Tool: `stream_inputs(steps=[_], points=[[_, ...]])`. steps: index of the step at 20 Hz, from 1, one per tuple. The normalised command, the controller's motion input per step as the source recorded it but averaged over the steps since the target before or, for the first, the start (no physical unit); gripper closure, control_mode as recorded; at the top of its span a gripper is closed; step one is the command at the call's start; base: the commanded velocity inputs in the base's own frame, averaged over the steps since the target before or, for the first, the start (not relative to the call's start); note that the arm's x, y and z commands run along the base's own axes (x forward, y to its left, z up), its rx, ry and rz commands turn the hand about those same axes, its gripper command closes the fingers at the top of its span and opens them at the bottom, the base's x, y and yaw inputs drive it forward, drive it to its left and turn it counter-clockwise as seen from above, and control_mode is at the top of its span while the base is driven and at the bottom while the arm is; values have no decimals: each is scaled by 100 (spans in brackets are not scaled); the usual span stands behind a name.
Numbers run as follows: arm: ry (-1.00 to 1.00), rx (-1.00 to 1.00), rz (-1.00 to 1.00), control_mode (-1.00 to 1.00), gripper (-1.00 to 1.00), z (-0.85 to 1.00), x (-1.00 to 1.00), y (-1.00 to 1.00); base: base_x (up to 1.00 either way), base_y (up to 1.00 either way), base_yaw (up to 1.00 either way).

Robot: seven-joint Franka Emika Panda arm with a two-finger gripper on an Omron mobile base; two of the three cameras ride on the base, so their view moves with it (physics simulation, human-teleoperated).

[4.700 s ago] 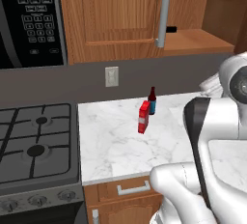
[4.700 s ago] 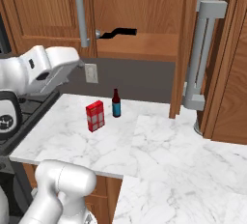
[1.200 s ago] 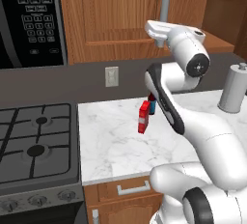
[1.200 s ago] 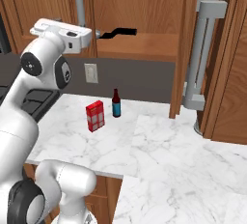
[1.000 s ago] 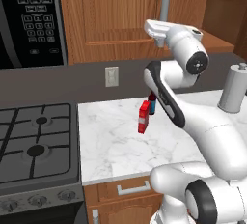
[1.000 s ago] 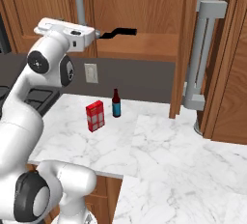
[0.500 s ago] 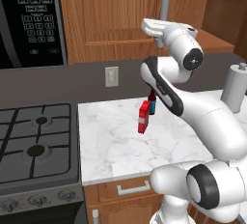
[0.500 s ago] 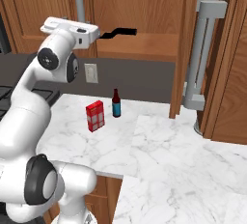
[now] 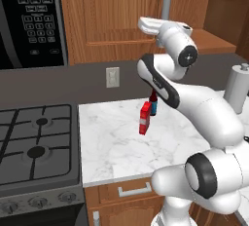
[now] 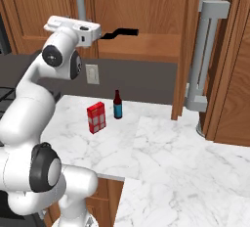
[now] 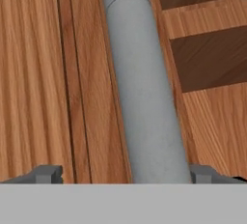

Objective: Pick the pan from the cabinet and place it on the stove. Then turn on the stove burner for the pan.

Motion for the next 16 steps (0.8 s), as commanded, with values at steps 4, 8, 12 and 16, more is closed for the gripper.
stream_inputs(steps=[4,8,12,16], points=[[0,0,1,-100,-100,-3,30,10,0,0,0],[1,0,1,-100,-100,-8,32,11,0,0,0],[1,0,1,-100,100,-10,34,22,0,0,0],[1,0,1,-100,100,-12,30,21,0,0,0]])
